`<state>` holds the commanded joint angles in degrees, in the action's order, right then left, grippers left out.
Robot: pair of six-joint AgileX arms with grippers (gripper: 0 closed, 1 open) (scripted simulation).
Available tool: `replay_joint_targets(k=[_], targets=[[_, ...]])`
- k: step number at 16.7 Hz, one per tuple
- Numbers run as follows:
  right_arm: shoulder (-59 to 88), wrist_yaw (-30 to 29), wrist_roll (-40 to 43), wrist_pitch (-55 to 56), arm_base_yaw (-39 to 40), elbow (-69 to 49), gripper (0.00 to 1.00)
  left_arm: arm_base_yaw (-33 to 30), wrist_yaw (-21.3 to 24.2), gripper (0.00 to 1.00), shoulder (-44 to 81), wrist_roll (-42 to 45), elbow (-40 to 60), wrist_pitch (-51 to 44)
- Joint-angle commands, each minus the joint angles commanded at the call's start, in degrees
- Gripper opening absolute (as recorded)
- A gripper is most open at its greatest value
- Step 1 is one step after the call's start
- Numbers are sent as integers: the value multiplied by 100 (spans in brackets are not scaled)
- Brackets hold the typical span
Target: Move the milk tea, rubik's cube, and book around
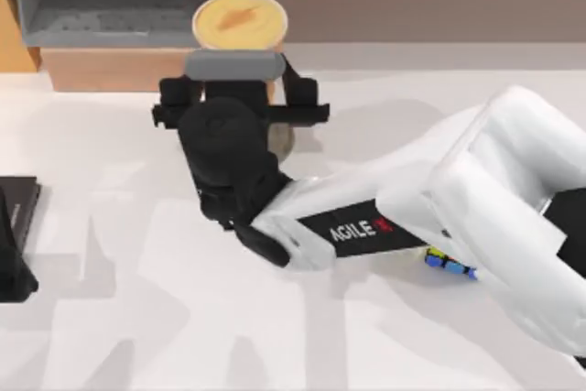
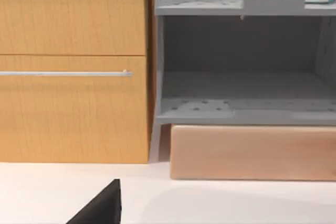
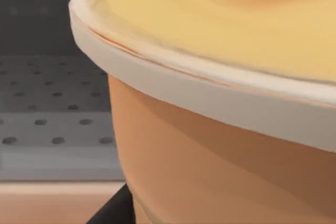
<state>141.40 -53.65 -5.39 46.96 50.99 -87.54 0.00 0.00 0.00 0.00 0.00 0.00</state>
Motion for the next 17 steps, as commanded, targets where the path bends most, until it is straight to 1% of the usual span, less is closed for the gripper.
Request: replay_joint_targets(k=[4, 17], targets=[[24, 0, 1, 12, -1, 7, 0, 0, 0, 100, 0, 0, 0, 0], [24, 0, 1, 12, -1, 7, 98, 0, 0, 100, 0, 0, 0, 0]])
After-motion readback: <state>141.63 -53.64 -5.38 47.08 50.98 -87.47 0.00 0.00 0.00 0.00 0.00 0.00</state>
